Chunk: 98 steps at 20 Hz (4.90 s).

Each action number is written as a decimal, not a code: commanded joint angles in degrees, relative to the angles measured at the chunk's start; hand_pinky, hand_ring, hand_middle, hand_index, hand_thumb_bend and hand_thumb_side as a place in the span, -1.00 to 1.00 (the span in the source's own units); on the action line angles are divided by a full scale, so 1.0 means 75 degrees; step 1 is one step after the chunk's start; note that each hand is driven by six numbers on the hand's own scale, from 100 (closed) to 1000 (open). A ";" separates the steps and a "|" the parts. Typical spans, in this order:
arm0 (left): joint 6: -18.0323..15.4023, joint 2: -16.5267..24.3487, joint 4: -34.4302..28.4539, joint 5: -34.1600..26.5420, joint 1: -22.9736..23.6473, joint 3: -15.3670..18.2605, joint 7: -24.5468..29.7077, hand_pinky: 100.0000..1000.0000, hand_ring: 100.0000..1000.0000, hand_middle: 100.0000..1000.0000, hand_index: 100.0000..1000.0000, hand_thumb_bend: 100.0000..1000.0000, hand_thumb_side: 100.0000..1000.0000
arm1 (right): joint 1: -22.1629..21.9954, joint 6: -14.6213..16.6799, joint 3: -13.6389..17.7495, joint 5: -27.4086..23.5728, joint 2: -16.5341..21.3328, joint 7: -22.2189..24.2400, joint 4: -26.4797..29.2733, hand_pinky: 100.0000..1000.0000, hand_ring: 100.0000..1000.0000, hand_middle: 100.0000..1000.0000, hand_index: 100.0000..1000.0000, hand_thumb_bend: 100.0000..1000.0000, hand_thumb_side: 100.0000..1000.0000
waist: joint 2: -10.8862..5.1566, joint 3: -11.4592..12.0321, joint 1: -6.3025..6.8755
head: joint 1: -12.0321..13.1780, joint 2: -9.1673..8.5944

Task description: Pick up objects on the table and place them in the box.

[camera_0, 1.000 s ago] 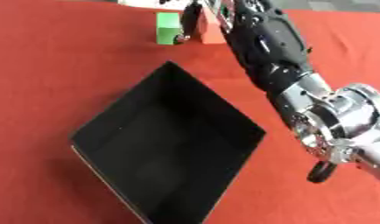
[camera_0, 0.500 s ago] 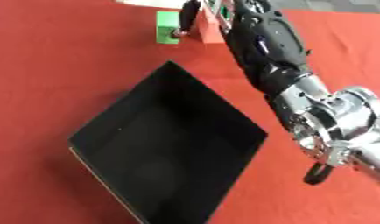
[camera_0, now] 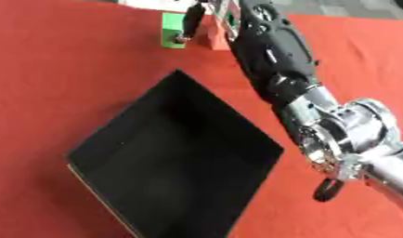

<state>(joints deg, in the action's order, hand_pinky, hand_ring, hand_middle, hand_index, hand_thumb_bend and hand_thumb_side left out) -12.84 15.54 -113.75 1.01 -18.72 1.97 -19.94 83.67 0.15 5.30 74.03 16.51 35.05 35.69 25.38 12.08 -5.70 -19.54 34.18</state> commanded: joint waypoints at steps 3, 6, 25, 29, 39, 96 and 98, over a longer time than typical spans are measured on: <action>-0.0007 0.0173 -0.0113 -0.0005 -0.0074 0.0004 0.0051 0.04 0.42 0.25 0.64 -0.65 0.79 | 0.0185 -0.0135 0.0090 -0.0089 0.0186 0.0365 0.0023 0.74 0.78 0.62 0.89 -0.61 -0.98 | -0.0111 0.0042 0.0023 | -0.0100 -0.0146; -0.0002 0.0164 -0.0113 0.0006 -0.0060 0.0008 0.0103 0.04 0.42 0.23 0.63 -0.65 0.79 | 0.0185 -0.0233 0.0088 -0.0164 0.0171 0.0632 -0.0016 0.51 0.40 0.27 0.62 -0.81 -1.00 | -0.0089 0.0054 0.0005 | -0.0110 -0.0124; 0.0046 0.0088 -0.0113 0.0103 0.0073 0.0035 0.0289 0.04 0.40 0.22 0.62 -0.65 0.78 | 0.0295 -0.0287 -0.0063 -0.0753 0.0151 -0.0257 0.0182 -0.31 -0.39 -0.61 -0.04 -1.00 -1.00 | -0.0293 -0.0100 0.0032 | -0.0116 0.0101; 0.0054 0.0067 -0.0113 0.0120 0.0130 0.0051 0.0287 0.04 0.40 0.22 0.62 -0.65 0.78 | 0.0386 -0.0025 -0.0181 -0.0997 0.0380 -0.0219 0.0520 -0.31 -0.41 -0.64 -0.04 -1.00 -1.00 | -0.0421 -0.0193 0.0048 | -0.0029 0.0234; 0.0065 0.0016 -0.0113 0.0152 0.0224 0.0097 0.0244 0.06 0.39 0.22 0.62 -0.64 0.76 | 0.0033 0.1102 -0.1261 -0.2033 0.1204 0.0193 0.2190 -0.31 -0.40 -0.66 -0.03 -1.00 -1.00 | -0.0750 -0.0422 0.0095 | 0.0333 0.0576; 0.0119 -0.0094 -0.0113 0.0147 0.0379 0.0071 0.0258 0.06 0.40 0.22 0.62 -0.62 0.75 | -0.3414 0.2159 -0.5055 -0.8314 0.3737 0.0167 0.9656 -0.22 -0.33 -0.59 0.01 -1.00 -1.00 | -0.1107 -0.1290 0.0059 | 0.1213 0.1073; 0.0118 -0.0098 -0.0113 0.0144 0.0380 0.0069 0.0260 0.06 0.41 0.22 0.62 -0.61 0.76 | -0.3386 0.2211 -0.5142 -0.8181 0.3632 0.0285 0.9570 -0.20 -0.30 -0.53 0.03 -1.00 -1.00 | -0.1099 -0.1283 0.0051 | 0.1201 0.1066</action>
<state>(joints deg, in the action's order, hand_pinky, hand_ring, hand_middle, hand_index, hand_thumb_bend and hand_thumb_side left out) -11.99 14.60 -113.74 2.46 -15.58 2.64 -18.17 57.13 16.43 -33.50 11.96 43.43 36.75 107.76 18.04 2.48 -5.50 -10.29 41.85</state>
